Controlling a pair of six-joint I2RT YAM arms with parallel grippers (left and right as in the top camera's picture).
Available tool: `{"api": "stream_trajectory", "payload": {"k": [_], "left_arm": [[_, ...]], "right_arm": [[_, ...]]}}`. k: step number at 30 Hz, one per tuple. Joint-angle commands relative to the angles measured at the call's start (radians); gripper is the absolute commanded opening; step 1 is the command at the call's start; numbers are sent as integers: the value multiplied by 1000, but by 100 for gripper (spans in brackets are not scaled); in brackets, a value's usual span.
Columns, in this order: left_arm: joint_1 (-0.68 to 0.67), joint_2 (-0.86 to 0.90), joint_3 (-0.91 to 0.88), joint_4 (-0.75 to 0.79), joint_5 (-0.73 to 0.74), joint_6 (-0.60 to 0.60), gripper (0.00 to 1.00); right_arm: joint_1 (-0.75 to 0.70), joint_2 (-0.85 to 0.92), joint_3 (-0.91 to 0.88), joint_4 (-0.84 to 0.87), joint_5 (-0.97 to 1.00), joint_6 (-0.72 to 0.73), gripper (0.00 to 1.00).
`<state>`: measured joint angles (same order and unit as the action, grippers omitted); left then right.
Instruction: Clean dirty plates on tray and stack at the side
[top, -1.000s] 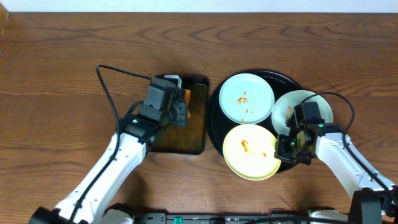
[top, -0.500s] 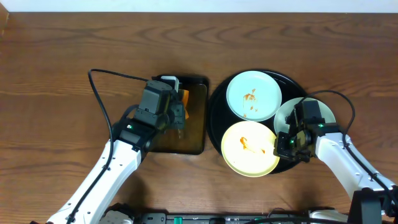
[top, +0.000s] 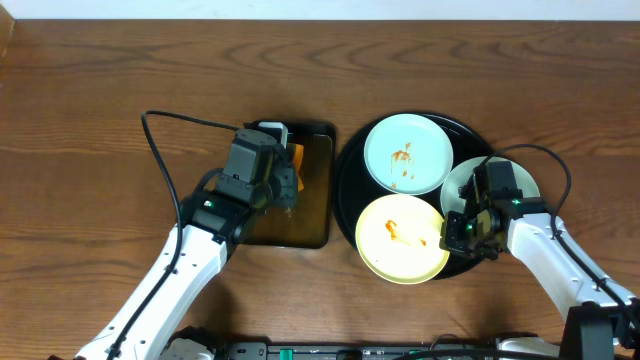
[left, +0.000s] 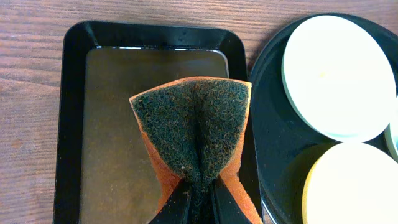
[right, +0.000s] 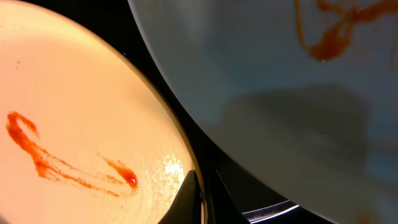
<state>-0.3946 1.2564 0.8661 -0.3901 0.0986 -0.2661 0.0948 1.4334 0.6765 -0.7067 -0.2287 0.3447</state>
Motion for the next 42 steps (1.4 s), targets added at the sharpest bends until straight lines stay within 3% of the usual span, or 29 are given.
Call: {"api": "stream_trajectory", "payload": {"k": [1,14,42], "left_arm": [[-4,-12,9,31,-2,-8,8],[-4,-12,9,341,-69,48,8],[-4,-12,9,351,-69,48,8]], "right_arm": [[-2,11,13,12,18,-1,1],[-2,11,13,19,18,-1,1],[-2,11,13,23,18,-1,1]]}}
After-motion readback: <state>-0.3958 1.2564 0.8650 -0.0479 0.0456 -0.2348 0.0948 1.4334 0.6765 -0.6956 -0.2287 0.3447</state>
